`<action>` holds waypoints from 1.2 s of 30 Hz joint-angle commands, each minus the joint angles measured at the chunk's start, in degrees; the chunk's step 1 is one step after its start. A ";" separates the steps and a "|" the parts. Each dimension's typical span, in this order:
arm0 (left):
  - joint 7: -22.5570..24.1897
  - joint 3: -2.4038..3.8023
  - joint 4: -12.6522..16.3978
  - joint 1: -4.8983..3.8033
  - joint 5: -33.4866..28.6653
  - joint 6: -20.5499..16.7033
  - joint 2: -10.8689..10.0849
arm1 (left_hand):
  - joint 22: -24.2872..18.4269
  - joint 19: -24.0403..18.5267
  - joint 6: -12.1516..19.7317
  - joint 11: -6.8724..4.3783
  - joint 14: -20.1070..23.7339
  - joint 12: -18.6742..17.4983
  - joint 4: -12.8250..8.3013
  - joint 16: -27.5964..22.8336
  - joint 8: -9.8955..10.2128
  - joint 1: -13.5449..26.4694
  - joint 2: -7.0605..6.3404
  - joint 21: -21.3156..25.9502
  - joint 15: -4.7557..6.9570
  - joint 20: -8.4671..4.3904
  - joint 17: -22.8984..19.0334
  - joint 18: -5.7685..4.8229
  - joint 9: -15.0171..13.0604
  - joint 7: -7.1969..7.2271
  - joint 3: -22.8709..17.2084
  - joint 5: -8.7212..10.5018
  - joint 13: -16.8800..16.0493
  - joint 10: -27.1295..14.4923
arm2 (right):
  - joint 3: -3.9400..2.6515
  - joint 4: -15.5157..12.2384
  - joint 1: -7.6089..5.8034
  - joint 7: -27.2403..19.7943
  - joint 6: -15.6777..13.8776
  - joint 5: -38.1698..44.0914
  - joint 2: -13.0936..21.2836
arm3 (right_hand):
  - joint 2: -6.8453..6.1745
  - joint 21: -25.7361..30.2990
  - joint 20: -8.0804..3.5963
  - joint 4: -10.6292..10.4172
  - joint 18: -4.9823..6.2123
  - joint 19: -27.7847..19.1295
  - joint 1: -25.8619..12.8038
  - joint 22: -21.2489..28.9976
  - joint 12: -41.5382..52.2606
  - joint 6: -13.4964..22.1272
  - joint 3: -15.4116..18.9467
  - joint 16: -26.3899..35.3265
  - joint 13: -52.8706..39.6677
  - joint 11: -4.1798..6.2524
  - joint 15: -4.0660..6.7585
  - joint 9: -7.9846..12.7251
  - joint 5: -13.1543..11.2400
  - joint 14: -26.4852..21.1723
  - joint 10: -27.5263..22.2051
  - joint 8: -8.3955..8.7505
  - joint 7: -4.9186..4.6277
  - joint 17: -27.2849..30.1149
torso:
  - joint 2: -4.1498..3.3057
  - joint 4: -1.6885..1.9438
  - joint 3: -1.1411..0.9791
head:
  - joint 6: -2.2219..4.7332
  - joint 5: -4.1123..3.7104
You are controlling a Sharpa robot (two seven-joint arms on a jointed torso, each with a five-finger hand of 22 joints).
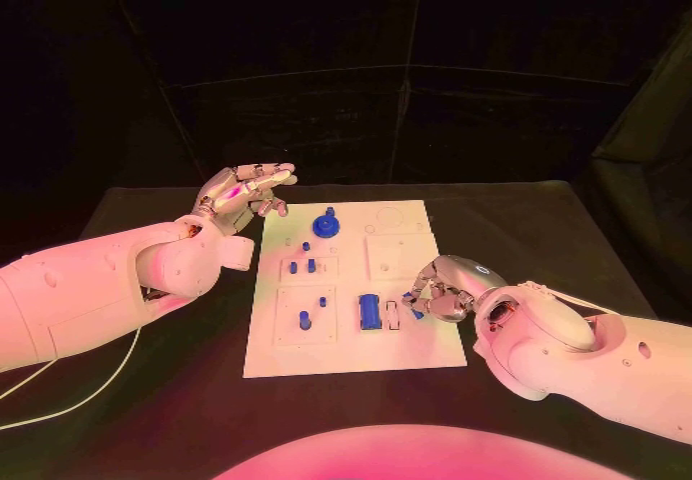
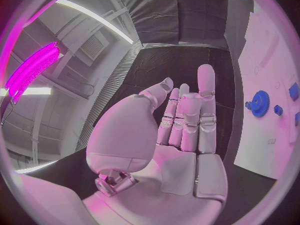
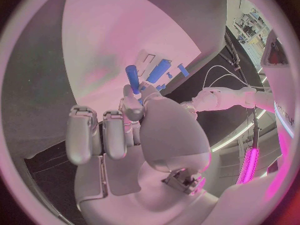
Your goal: Assemble the parts on the task board
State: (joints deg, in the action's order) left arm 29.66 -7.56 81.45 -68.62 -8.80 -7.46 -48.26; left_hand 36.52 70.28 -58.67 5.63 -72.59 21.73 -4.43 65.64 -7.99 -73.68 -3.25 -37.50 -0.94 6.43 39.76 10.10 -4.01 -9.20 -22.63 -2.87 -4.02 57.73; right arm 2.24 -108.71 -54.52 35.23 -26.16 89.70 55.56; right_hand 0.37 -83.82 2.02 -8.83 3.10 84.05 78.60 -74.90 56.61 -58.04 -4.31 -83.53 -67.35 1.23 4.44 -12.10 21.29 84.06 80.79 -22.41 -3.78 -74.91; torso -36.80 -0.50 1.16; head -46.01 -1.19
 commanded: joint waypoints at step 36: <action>-0.33 0.06 0.30 -0.10 0.56 1.49 0.15 | -0.13 -0.39 -0.09 0.08 0.41 0.31 0.02 -0.32 -0.33 -0.33 0.42 0.30 0.06 0.09 -0.16 0.37 0.07 -0.26 0.45 -0.02 0.09 -0.44 | -0.02 4.64 -0.09 3.73 2.82 -12.09 -6.68 | -1.78 -0.34 -0.58 -2.62 -0.74 1.44 -3.85 -4.23 0.43 -2.02 -1.01 -0.31 -0.45 0.06 0.51 -1.36 4.11 3.85 0.69 -0.32 0.64 -3.93 | 0.00 -0.10 -0.05 | -0.39 0.52</action>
State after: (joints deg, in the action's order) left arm 29.27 -7.56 81.63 -68.64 -8.57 -6.95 -48.16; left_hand 36.46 70.28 -58.67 5.63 -72.59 21.73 -4.43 65.64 -7.99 -73.68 -3.25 -37.51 -0.94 6.43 39.66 10.10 -4.01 -9.20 -22.63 -2.87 -4.02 57.73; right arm 2.12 -103.97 -54.67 38.29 -25.53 78.08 49.02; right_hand -1.48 -83.82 1.82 -11.17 3.10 83.85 75.19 -74.90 56.79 -59.70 -5.26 -83.53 -67.75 1.13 4.42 -13.45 25.50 84.04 81.09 -22.64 -3.22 -74.90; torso -36.81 -0.61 1.12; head -46.38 -0.66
